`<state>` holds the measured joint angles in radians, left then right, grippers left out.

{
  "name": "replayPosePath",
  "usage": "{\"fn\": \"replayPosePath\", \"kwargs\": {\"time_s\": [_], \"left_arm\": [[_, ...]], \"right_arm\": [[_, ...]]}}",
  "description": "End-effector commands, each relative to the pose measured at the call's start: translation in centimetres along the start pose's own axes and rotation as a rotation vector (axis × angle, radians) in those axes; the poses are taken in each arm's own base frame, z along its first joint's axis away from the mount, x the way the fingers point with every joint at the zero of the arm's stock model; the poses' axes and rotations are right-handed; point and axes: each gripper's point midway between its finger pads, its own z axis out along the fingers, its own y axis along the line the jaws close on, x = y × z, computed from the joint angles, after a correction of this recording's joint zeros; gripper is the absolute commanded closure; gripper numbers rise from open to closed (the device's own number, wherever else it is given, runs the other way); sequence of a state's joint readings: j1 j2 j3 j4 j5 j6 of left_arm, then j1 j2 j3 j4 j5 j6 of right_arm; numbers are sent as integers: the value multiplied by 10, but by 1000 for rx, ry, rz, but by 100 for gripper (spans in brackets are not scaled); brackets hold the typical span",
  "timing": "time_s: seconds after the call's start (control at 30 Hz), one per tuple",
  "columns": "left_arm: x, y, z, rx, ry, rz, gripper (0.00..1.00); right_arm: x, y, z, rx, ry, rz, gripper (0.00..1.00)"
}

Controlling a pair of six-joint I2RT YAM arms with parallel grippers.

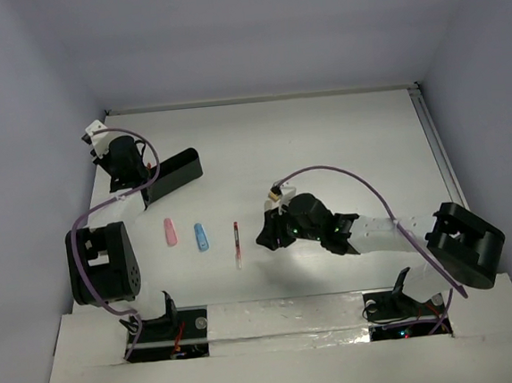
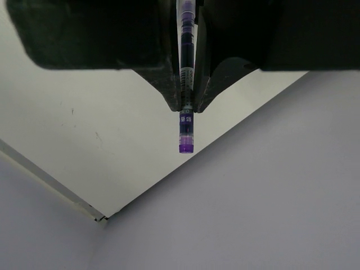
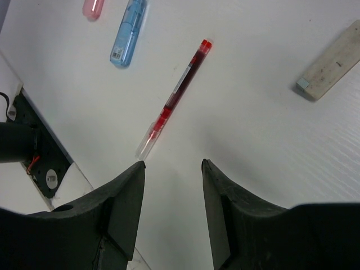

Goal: Sort the stationery into containers
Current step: Place the pen in the storage box.

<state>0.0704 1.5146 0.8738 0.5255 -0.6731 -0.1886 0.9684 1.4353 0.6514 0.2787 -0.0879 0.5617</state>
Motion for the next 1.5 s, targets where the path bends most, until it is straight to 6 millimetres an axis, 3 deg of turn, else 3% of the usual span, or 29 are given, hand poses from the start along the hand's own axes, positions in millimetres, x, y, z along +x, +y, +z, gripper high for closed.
{"fn": "replayPosePath", "kwargs": {"time_s": [0.0, 0.23, 0.53, 0.7, 0.87, 1.07, 1.1, 1.17, 1.2, 1.3, 1.33, 1.37, 1.47], "left_arm": [[-10, 3, 3, -12, -53, -47, 91], [0, 2, 1, -19, -43, -50, 85], [-20, -7, -14, 26, -78, -87, 53], [-57, -21, -35, 112, -127, -159, 49], [-83, -18, -48, 133, -150, -210, 51], [-120, -10, -46, 186, -95, -305, 54], [-118, -16, -46, 236, -57, -308, 56], [-105, -5, -36, 220, 19, -295, 63], [-97, -13, -37, 274, 70, -299, 69], [-64, -3, -34, 271, 206, -306, 81], [-50, -1, -38, 275, 235, -299, 82], [-54, 6, -41, 269, 221, -309, 81], [-41, 18, -35, 233, 251, -269, 67]], "right_arm": [[-14, 18, 5, -63, -41, -19, 49], [-19, 21, 7, -64, -45, -23, 49], [-25, 20, 18, -40, -40, -21, 49], [-32, 21, 28, -19, -39, -25, 49], [-35, 22, 31, -19, -39, -19, 49], [-40, 26, 24, -39, -75, -15, 49], [-35, 23, 23, -39, -68, -11, 49], [-36, 25, 19, -52, -81, -13, 50], [-30, 22, 18, -48, -73, -12, 52], [-30, 22, 13, -56, -80, -19, 62], [-26, 20, 11, -52, -76, -22, 64], [-28, 21, 9, -55, -84, -24, 67], [-27, 21, 6, -61, -90, -28, 68]]}}
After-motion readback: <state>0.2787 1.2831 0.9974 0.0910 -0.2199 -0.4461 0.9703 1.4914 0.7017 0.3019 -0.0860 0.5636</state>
